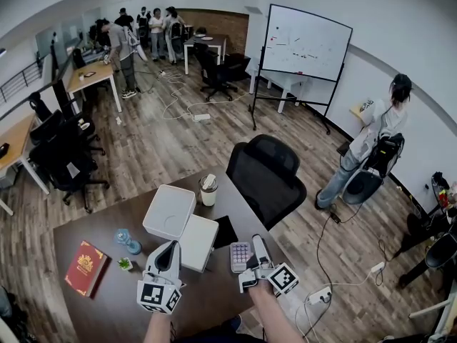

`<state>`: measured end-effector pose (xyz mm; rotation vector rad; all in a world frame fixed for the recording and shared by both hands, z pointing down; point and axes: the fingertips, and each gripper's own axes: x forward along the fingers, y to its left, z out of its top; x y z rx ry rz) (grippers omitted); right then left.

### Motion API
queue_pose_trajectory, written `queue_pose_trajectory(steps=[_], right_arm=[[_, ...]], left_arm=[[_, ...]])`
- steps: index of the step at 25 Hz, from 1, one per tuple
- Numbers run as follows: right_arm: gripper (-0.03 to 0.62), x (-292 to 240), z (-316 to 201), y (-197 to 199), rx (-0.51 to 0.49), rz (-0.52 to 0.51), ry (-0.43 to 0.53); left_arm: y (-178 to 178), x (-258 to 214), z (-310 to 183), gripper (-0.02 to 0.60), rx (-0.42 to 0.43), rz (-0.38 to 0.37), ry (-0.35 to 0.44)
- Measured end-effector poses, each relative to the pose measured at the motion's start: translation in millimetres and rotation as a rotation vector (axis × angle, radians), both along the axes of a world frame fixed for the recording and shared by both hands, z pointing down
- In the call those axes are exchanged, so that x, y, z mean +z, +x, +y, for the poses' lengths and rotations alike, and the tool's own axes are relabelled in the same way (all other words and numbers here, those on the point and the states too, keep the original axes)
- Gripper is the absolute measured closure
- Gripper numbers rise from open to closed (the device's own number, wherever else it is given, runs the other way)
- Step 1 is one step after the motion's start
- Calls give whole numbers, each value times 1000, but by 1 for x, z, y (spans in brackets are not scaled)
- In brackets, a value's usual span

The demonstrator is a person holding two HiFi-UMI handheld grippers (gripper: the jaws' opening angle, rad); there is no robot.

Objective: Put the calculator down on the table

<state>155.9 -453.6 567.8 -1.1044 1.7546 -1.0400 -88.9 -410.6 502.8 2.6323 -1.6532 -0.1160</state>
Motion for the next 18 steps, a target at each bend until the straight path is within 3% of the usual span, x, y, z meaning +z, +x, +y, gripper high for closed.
queue_pose_trajectory(steps=[7, 12, 18], right_arm=[[117, -28, 5, -10, -16, 319, 41], [118, -43, 10, -28, -21, 722, 126], [128, -46, 16, -39, -16, 967, 153]], left_arm=[[-1, 1, 1, 586, 0, 2, -2], [-1, 1, 0, 586, -1, 4, -3], [-2, 2, 2, 586, 1, 16, -7]])
